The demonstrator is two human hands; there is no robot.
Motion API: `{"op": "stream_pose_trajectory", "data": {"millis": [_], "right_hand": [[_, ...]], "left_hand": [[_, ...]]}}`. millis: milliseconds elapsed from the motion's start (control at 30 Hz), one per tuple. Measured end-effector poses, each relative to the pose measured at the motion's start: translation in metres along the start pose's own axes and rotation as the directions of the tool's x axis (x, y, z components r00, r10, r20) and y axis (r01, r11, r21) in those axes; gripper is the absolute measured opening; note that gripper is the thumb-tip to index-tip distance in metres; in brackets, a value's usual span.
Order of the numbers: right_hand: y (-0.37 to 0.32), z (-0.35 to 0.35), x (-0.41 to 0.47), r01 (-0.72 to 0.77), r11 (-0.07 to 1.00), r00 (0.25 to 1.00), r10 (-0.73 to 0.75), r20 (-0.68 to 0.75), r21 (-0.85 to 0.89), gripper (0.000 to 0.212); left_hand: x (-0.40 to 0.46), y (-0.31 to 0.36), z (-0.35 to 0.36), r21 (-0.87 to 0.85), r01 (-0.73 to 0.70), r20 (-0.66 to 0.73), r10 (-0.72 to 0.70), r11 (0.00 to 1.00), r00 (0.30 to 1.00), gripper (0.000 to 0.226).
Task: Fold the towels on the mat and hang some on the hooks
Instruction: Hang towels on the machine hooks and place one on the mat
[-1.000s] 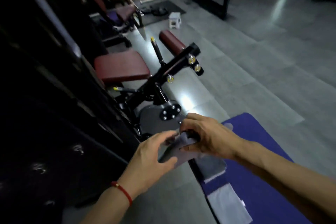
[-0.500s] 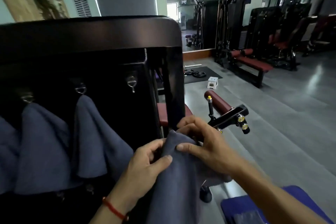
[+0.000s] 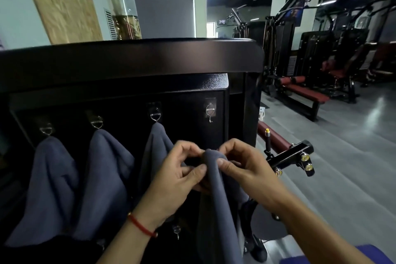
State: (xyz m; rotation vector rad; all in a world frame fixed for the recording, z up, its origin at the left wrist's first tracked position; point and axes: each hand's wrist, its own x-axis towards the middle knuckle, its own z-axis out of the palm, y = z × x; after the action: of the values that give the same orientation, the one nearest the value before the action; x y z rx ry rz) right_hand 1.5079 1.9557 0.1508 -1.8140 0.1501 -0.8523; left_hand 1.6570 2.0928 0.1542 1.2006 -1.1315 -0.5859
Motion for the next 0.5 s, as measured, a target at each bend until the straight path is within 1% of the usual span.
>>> {"op": "stream_pose_trajectory", "data": {"millis": [67, 100, 167, 233, 367, 400, 433, 500], "right_hand": [[-0.003, -0.006, 0.01, 0.012, 1.0, 1.0, -0.012, 0.02, 0.021, 0.01], [-0.003, -0.011, 0.016, 0.02, 1.0, 0.999, -0.021, 0.033, 0.018, 0.011], [-0.003, -0.021, 0.026, 0.026, 1.0, 0.997, -0.026, 0.072, 0.002, 0.012], [0.0, -0.031, 0.034, 0.019, 1.0, 0.993, -0.016, 0.119, -0.017, 0.01], [0.009, -0.054, 0.052, -0.026, 0.998, 0.993, 0.033, 0.114, -0.063, 0.008], [0.011, -0.059, 0.059, -0.018, 0.994, 0.995, 0.029, 0.099, -0.11, 0.008], [0.013, -0.063, 0.066, -0.001, 0.984, 0.997, 0.015, 0.074, -0.176, 0.008], [0.017, -0.067, 0.084, 0.034, 0.948, 0.999, -0.036, -0.003, -0.316, 0.007]], "left_hand": [[0.013, 0.002, 0.003, 0.029, -0.029, -0.024, 0.029, 0.999, 0.999, 0.036], [0.02, 0.003, 0.004, 0.047, -0.036, -0.009, 0.036, 0.998, 0.999, 0.037], [0.033, 0.003, 0.004, 0.124, -0.048, 0.031, 0.045, 0.991, 0.999, 0.03], [0.045, 0.004, 0.001, 0.205, -0.091, 0.058, 0.081, 0.974, 0.995, 0.024], [0.066, 0.006, -0.006, 0.282, -0.064, 0.078, 0.044, 0.957, 0.996, 0.018], [0.072, 0.004, -0.005, 0.282, -0.052, 0.065, 0.035, 0.958, 0.997, 0.015], [0.079, 0.001, -0.003, 0.279, -0.043, 0.024, 0.038, 0.959, 0.999, 0.012], [0.094, -0.006, 0.002, 0.285, -0.036, -0.13, 0.076, 0.958, 0.989, 0.007]]}}
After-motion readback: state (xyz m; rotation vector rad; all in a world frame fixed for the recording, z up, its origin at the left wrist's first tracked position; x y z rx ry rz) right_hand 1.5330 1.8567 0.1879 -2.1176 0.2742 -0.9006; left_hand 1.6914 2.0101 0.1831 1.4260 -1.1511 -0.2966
